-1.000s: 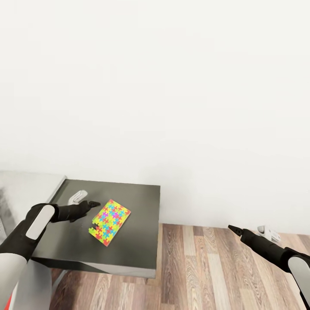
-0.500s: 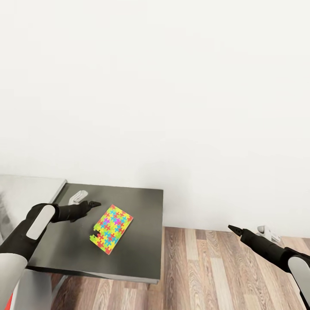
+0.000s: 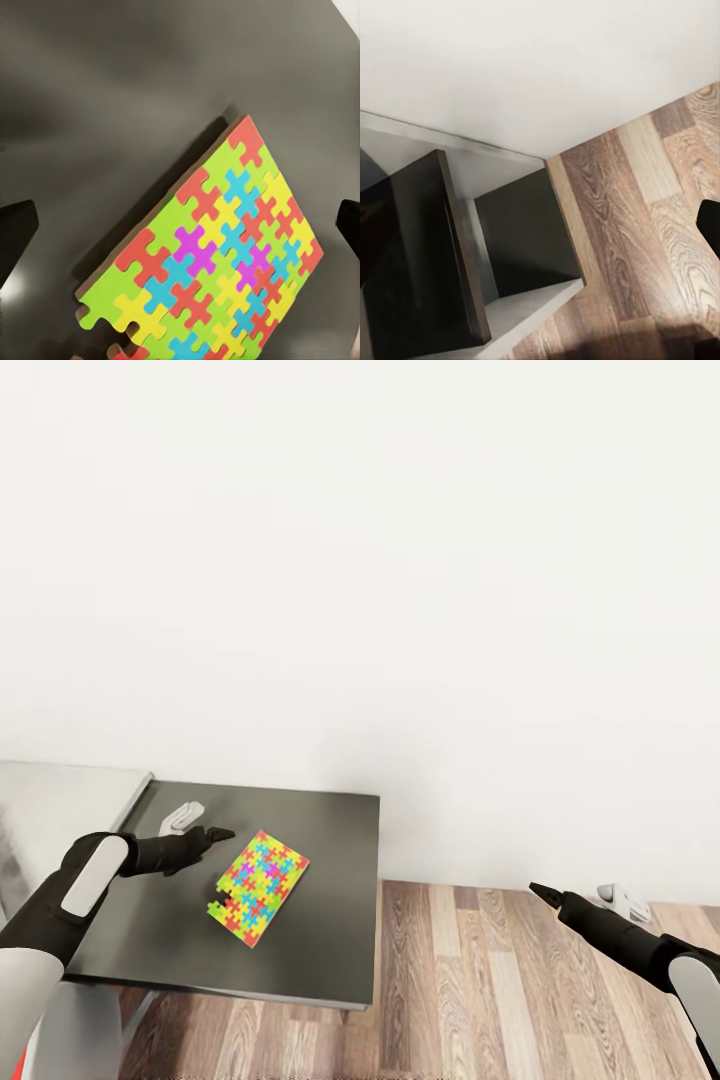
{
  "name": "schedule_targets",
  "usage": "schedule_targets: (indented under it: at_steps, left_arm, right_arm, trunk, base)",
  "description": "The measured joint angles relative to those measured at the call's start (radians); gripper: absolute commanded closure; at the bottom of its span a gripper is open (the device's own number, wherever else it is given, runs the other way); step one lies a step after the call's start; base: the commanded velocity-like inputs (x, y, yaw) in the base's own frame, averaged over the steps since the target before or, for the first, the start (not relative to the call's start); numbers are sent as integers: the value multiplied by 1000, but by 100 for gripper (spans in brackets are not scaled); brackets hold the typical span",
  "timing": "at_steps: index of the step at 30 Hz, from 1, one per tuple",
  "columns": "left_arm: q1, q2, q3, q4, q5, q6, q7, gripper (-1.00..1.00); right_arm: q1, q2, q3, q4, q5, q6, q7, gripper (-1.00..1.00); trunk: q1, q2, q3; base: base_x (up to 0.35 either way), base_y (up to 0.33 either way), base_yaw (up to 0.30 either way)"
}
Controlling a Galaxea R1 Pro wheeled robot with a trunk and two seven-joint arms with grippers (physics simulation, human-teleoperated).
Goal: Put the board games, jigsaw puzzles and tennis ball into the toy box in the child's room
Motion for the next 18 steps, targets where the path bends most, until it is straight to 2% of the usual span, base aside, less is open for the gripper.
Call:
schedule_targets:
  at_steps: [18]
  left_arm:
    - [0, -1, -2, 0, 0, 0, 0, -100]
  right_arm:
    - [0, 0, 0, 1, 0, 0, 0, -100]
  trunk:
    - [0, 0, -29]
  base:
    - [0, 0, 0]
